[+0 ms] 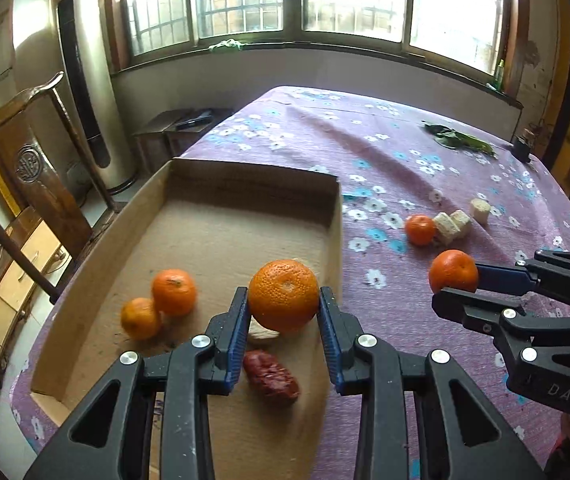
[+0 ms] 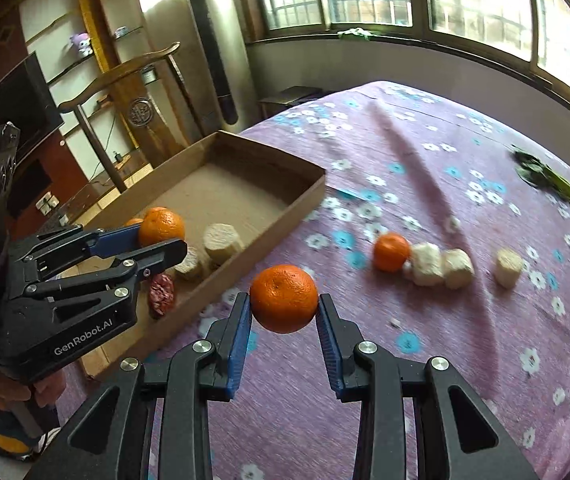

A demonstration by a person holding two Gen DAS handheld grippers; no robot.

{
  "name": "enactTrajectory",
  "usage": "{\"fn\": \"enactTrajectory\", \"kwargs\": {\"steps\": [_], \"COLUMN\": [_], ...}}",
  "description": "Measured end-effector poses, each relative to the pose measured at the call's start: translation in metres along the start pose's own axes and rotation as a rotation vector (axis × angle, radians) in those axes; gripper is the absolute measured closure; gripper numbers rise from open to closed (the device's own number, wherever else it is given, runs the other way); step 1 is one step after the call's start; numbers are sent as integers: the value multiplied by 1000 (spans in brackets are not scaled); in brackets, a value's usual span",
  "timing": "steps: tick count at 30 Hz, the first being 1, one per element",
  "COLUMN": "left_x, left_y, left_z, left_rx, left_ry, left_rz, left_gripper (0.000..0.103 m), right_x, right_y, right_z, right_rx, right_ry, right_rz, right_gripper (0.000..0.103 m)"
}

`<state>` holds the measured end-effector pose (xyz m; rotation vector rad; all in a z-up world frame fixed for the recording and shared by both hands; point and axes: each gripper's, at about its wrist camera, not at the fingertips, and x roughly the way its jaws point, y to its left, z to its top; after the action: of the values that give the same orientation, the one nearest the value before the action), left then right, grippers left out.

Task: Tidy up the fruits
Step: 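Carry the orange into the tray with the left tool while the right tool grasps another orange, then open the left tool to drop the orange and move back to the cloth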

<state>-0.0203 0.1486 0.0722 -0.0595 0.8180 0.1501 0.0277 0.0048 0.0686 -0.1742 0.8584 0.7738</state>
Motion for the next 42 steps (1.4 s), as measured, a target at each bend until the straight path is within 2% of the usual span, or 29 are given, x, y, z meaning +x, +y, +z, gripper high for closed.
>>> {"fn": "enactTrajectory", "kwargs": {"steps": [9, 21, 32, 38, 41, 42], "left_x": [4, 17, 26, 26, 23, 21], "left_y": [36, 56, 64, 66, 64, 64], "left_z": [-9, -15, -17, -20, -20, -20], "left_rx": [-53, -82, -109, -121, -119, -119], "left_ry": [20, 50, 74, 75, 61, 49], "left_rz": [34, 49, 48, 52, 71, 81], "left_gripper": [71, 70, 70, 69, 61, 51], "right_x": [35, 87, 137, 135, 120, 114], "right_y": [24, 46, 68, 65, 58, 56], "right_z": [27, 66, 73, 73, 70, 68], "right_rx": [-62, -126, -192, -166, -146, -137], "right_ry": [35, 87, 177, 175, 154, 146], "right_rz": [28, 69, 76, 79, 63, 56], "right_gripper": [67, 67, 66, 62, 57, 56]}}
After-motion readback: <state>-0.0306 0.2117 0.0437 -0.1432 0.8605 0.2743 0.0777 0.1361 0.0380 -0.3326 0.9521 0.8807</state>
